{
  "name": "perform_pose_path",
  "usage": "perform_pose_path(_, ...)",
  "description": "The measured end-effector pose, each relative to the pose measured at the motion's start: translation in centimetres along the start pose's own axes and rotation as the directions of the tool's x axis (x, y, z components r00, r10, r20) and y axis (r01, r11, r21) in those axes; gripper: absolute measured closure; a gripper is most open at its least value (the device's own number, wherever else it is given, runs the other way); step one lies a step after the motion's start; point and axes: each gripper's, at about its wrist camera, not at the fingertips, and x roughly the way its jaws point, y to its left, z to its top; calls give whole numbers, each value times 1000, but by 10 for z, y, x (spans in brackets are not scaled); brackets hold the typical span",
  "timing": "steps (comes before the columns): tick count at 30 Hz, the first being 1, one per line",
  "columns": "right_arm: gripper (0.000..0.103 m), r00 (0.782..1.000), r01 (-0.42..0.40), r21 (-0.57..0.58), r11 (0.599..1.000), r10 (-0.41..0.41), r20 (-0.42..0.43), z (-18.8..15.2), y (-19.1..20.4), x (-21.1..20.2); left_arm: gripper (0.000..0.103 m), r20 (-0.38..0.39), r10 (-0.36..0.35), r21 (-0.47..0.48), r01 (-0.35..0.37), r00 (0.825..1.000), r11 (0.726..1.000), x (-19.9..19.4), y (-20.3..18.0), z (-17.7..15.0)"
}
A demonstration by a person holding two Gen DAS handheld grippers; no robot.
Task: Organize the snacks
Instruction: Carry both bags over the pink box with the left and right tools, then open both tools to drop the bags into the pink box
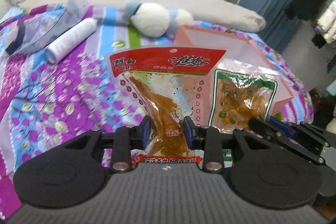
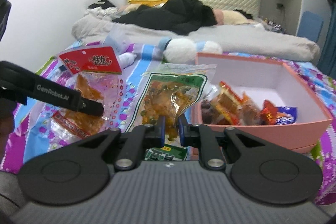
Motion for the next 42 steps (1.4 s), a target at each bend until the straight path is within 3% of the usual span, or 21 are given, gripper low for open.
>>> perform_pose_path(7, 88, 997, 72, 67, 995, -75, 33, 4, -33, -24, 65, 21, -66, 63, 65, 998, 996, 8, -41, 18)
perform_pose_path(17, 88, 991, 124, 142, 982, -129, 31, 13, -81, -12, 65, -16, -131, 107, 132, 991, 986, 51, -91, 56)
perform_pose_path(28, 88, 987, 159, 221, 962, -161, -7, 37, -148, 47, 64, -69, -154, 126, 162, 986, 979, 151, -131, 125)
perform_pose_path(38, 86, 984, 172, 258, 951, -154, -91, 36, -197, 124, 63, -148, -142, 125, 161, 979, 979, 244, -136, 146)
perform_pose_path(40, 86, 981, 184, 269, 945, -160, -108, 33, -202, 136, 48, -155, -141, 120, 160, 978, 980, 253, -132, 146)
perform_pose_path(41, 86, 980, 188, 274, 943, -163, -112, 32, -204, 139, 35, -158, -128, 116, 147, 979, 982, 258, -131, 147)
perform_pose_path(42, 85, 980, 188, 277, 942, -161, -117, 31, -206, 143, 30, -156, -118, 113, 136, 981, 984, 261, -129, 148)
